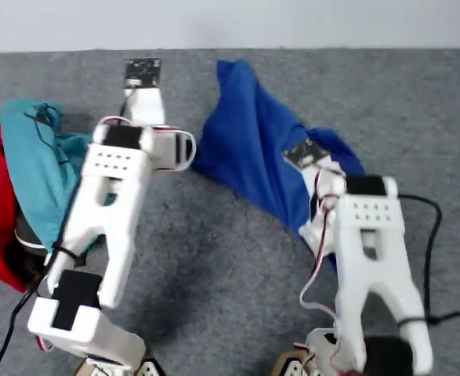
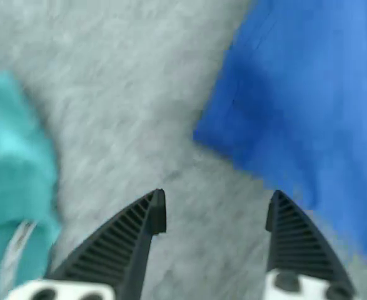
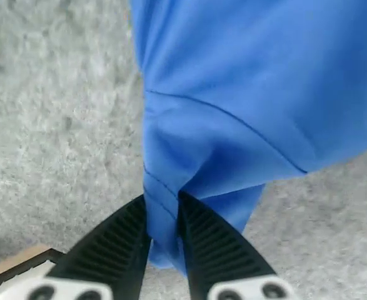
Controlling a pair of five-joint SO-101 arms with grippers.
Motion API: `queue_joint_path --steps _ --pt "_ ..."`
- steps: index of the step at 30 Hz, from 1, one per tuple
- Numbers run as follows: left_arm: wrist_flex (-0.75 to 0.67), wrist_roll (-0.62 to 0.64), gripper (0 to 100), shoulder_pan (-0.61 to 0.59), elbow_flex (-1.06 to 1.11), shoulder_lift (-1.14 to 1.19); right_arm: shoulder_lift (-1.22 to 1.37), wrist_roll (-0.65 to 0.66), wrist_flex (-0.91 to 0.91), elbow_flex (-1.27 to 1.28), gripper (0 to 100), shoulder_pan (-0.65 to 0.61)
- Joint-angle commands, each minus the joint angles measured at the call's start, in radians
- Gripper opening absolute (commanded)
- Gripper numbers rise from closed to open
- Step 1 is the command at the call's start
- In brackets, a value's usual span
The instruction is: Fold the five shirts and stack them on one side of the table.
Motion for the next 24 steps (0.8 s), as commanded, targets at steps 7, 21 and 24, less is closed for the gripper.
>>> queue_joint_path --steps 7,21,24 --pt "-0.068 0.040 26 0.034 -0.097 0.236 -0.203 0.012 0.019 0.057 0.9 0.004" --pt "0.083 0.075 17 0.035 -0.464 0.552 -0.228 0.046 0.019 0.089 0.9 -0.002" --pt "0.097 0.075 14 0.035 -0.501 0.557 -0.228 0.046 0.019 0.091 0.9 -0.002"
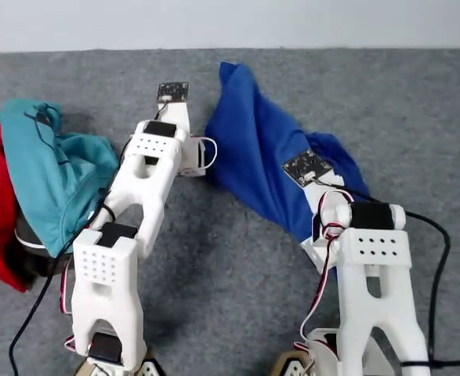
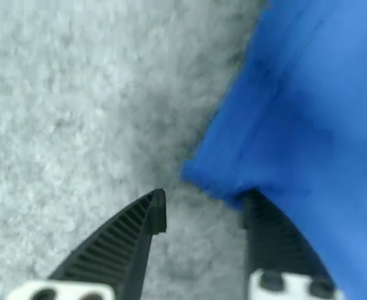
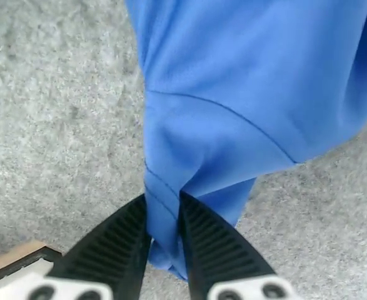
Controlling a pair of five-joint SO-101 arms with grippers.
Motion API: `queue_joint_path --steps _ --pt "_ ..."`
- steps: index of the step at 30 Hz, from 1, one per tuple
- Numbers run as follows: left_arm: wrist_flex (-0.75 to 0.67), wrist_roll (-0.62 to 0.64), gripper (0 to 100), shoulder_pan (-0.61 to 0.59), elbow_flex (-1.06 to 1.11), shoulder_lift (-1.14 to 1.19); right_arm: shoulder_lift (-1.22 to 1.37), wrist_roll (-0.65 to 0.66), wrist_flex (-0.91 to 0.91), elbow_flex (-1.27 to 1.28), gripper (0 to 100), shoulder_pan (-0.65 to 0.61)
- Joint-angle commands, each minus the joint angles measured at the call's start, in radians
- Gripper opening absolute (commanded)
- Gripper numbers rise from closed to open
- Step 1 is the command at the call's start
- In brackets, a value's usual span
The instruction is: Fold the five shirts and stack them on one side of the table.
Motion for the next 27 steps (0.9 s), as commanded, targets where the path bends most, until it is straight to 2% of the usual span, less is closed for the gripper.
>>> queue_joint_path --steps 1,7,20,25,27 --pt "0.006 0.006 14 0.011 -0.073 -0.005 -0.025 0.011 0.005 -0.006 0.9 -0.002" --pt "-0.060 0.006 14 0.014 -0.077 0.005 -0.025 0.011 0.005 -0.006 0.9 -0.002" --pt "-0.026 0.003 14 0.055 -0.162 0.138 -0.025 0.011 0.005 -0.006 0.9 -0.002" --pt "-0.008 0.002 1 0.055 -0.163 0.138 -0.025 0.011 0.007 -0.006 0.9 -0.002" --pt "-0.008 0.002 2 0.054 -0.163 0.135 -0.025 0.011 0.007 -0.006 0.9 -0.002"
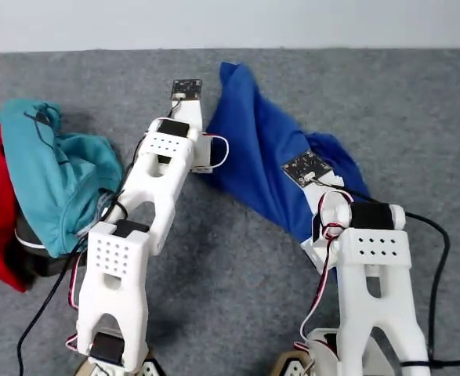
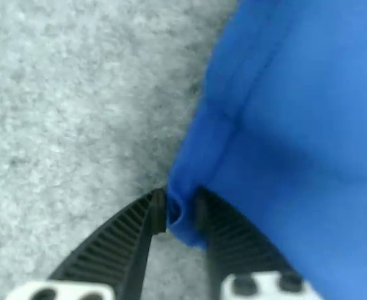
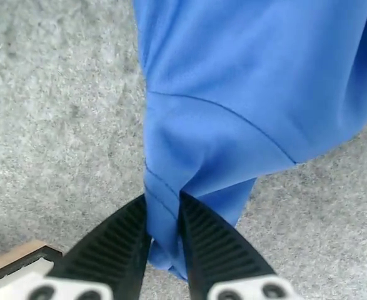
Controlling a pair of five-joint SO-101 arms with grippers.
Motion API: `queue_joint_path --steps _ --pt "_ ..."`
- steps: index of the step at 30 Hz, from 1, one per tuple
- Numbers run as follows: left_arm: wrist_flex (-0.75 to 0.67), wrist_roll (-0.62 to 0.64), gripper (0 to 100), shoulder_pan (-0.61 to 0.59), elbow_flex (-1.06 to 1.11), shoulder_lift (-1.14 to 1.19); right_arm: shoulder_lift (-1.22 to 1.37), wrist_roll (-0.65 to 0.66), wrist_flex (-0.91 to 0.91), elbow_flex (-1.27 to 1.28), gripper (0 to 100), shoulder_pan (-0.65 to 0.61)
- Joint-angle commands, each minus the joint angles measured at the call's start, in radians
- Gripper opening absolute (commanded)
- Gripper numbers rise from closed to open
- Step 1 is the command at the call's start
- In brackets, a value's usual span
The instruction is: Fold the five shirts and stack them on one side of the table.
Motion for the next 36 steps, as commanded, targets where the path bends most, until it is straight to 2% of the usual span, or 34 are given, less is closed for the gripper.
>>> queue_joint_path --steps 1,4,7,12,16,23,31,36 --pt "0.008 0.002 1 0.003 -0.033 -0.008 -0.025 0.011 0.007 -0.006 0.9 -0.001" --pt "0.055 0.002 1 -0.011 -0.053 -0.017 -0.025 0.011 0.007 -0.006 0.9 0.002" --pt "0.190 -0.023 1 -0.048 -0.122 -0.049 -0.025 0.011 0.007 -0.006 0.9 0.004" --pt "0.582 -0.216 1 -0.100 -0.266 -0.126 -0.025 0.026 0.033 -0.006 0.9 0.005" --pt "0.586 -0.284 1 -0.186 -0.168 -0.255 -0.027 0.103 0.079 -0.008 0.9 0.038" --pt "0.586 -0.295 1 -0.270 0.173 -0.621 -0.027 0.152 0.104 -0.008 0.9 0.225" --pt "0.583 -0.430 1 -0.264 0.503 -1.069 -0.027 0.193 0.213 -0.008 0.9 0.232" --pt "0.479 -0.433 1 -0.233 0.644 -1.129 -0.025 0.195 0.223 -0.006 1.5 0.196"
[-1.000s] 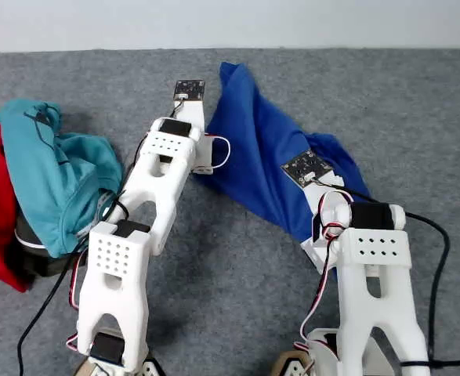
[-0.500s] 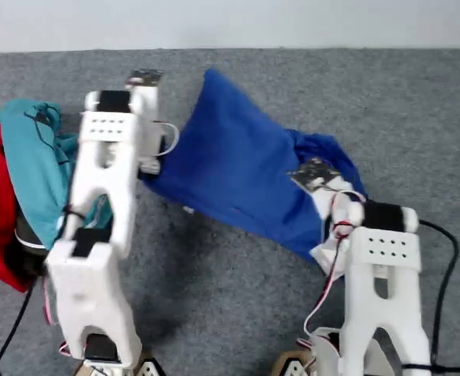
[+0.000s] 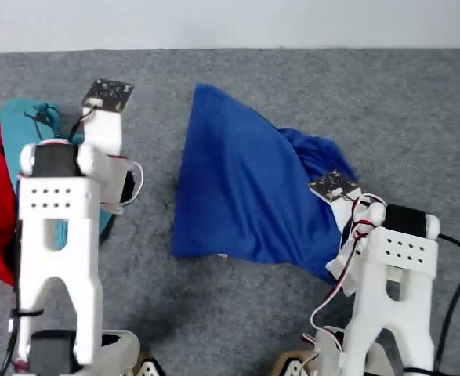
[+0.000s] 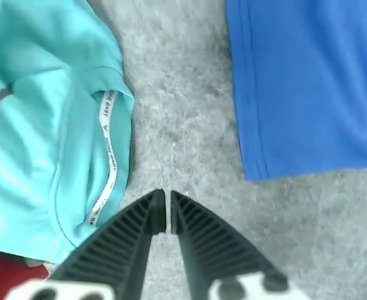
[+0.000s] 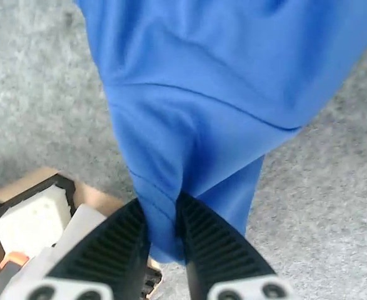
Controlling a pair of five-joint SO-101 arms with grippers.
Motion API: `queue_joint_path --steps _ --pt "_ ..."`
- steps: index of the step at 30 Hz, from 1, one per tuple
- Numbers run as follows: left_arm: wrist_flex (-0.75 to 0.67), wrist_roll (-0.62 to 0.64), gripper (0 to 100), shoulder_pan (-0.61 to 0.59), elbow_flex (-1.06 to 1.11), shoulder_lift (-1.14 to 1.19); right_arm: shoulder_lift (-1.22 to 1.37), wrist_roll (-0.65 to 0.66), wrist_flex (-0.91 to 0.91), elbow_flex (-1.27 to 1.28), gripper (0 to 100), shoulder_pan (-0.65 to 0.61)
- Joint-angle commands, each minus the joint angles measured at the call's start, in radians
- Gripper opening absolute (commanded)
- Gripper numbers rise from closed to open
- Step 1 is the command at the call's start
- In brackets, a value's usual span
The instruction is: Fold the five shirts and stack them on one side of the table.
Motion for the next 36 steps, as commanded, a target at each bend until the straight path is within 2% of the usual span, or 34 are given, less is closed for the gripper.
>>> queue_joint_path --steps 1,4,8,11,18,24,32,36 --pt "-0.046 -0.011 1 0.052 0.071 -0.025 -0.025 0.011 0.031 -0.005 1.6 -0.039" --pt "-0.049 -0.011 6 0.152 0.091 0.063 -0.018 0.005 0.056 -0.005 3.1 -0.071" --pt "-0.107 -0.011 15 0.265 0.084 0.230 -0.016 0.003 0.061 -0.005 13.5 -0.071" --pt "-0.166 -0.011 17 0.290 0.077 0.359 -0.022 0.003 0.061 -0.002 18.1 -0.074" --pt "-0.198 -0.017 17 0.292 0.077 0.545 -0.025 0.003 0.010 0.138 17.7 -0.074" --pt "-0.198 -0.061 16 0.311 0.085 0.580 -0.025 0.003 -0.059 0.221 17.7 -0.074" --pt "-0.290 -0.064 2 0.324 0.077 0.735 -0.025 0.003 -0.064 0.224 17.7 -0.074" --pt "-0.284 -0.064 1 0.324 0.077 0.767 -0.025 0.003 -0.064 0.219 17.7 -0.073"
